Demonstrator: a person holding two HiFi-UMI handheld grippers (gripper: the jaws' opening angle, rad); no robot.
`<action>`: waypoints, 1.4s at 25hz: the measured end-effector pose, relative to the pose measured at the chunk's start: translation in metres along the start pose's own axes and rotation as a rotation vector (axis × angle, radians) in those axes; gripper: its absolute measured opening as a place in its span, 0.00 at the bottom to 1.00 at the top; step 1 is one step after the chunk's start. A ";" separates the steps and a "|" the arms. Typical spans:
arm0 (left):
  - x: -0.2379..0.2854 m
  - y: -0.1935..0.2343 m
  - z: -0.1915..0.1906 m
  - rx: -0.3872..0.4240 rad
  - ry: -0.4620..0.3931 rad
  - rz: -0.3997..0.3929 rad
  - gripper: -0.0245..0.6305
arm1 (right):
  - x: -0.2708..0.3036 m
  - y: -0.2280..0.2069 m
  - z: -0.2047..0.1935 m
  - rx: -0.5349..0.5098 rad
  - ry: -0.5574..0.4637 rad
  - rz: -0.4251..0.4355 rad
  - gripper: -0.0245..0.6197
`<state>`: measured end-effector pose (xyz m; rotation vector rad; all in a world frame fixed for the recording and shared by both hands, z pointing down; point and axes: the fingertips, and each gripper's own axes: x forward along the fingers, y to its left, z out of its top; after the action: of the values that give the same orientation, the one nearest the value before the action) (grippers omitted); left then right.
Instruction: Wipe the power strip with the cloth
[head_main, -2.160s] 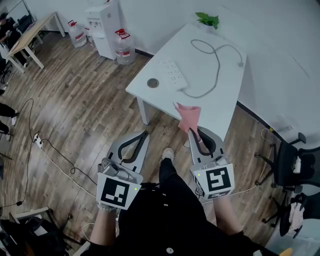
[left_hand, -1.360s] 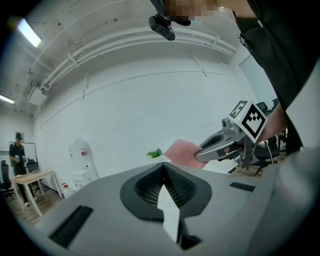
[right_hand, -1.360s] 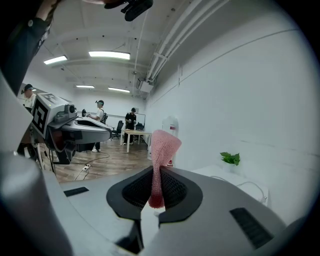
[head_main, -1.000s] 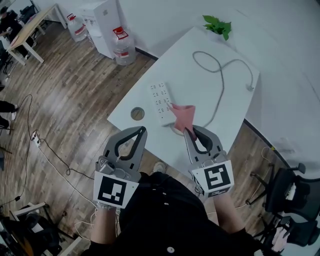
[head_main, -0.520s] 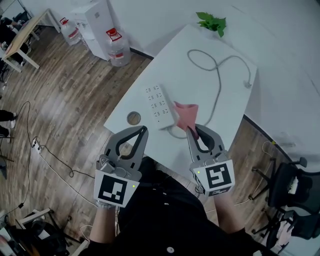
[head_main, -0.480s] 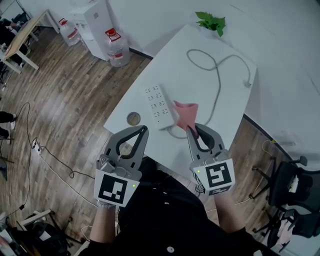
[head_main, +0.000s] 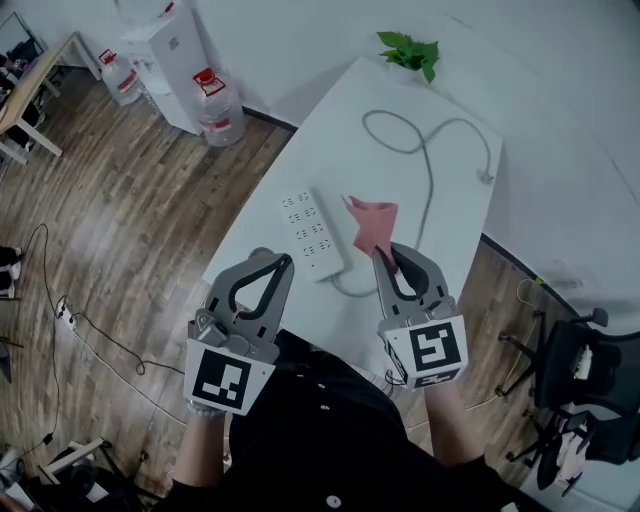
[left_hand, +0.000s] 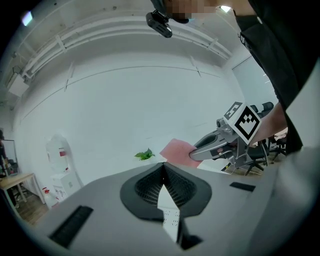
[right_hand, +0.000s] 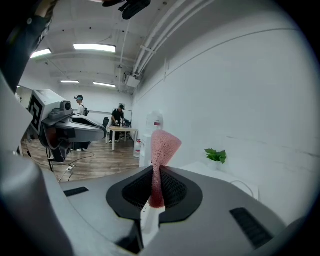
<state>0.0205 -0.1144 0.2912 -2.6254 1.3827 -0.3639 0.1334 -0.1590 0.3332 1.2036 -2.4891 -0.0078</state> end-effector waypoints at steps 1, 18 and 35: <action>0.002 0.002 -0.001 -0.004 0.001 -0.001 0.06 | 0.003 -0.002 0.000 -0.003 0.005 -0.002 0.11; 0.003 0.044 -0.029 -0.042 0.029 0.019 0.06 | 0.071 -0.003 -0.015 -0.064 0.104 0.016 0.11; -0.028 0.073 -0.054 -0.086 0.062 0.099 0.06 | 0.157 -0.007 -0.055 -0.137 0.238 0.011 0.11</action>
<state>-0.0678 -0.1340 0.3215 -2.6207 1.5758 -0.3837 0.0685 -0.2735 0.4352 1.0679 -2.2495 -0.0302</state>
